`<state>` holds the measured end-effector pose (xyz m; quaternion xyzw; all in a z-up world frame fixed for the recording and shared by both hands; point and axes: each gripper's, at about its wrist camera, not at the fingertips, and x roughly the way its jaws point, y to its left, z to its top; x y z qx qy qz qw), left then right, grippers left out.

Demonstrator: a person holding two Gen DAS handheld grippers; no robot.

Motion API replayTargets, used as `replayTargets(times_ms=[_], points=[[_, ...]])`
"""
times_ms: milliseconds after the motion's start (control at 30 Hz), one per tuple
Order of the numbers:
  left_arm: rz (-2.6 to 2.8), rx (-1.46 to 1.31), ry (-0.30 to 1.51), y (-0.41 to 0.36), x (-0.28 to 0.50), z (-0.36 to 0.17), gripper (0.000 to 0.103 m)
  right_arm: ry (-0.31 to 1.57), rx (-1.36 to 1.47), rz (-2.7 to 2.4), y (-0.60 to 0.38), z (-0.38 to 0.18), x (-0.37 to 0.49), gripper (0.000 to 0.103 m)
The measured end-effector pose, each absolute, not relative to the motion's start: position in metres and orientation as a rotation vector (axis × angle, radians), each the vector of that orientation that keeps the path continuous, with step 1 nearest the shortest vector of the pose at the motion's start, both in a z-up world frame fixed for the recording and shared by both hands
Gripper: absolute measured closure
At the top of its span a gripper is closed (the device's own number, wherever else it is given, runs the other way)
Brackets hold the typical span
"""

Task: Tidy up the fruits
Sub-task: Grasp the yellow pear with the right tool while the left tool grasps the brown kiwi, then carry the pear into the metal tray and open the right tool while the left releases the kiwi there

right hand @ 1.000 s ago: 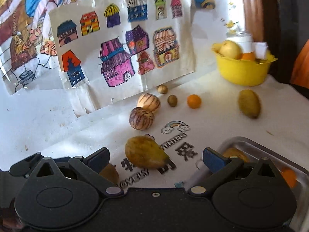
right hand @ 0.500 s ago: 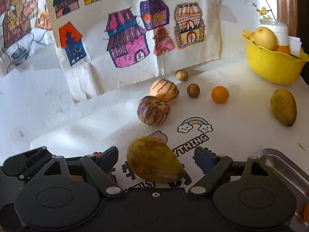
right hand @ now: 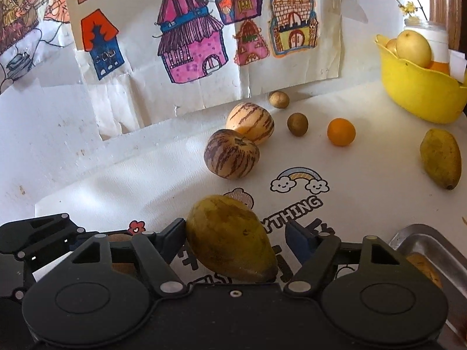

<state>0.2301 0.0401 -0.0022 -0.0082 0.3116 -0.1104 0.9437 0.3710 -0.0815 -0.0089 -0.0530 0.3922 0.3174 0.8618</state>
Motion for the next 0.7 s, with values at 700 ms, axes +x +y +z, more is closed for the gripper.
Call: replayTargets(times_ms=[700], points=[[-0.226,0.014,0.661,0.035,0.239,-0.004,0.034,0.863,0.03,0.665,-0.095,-0.015,0.382,0.047]])
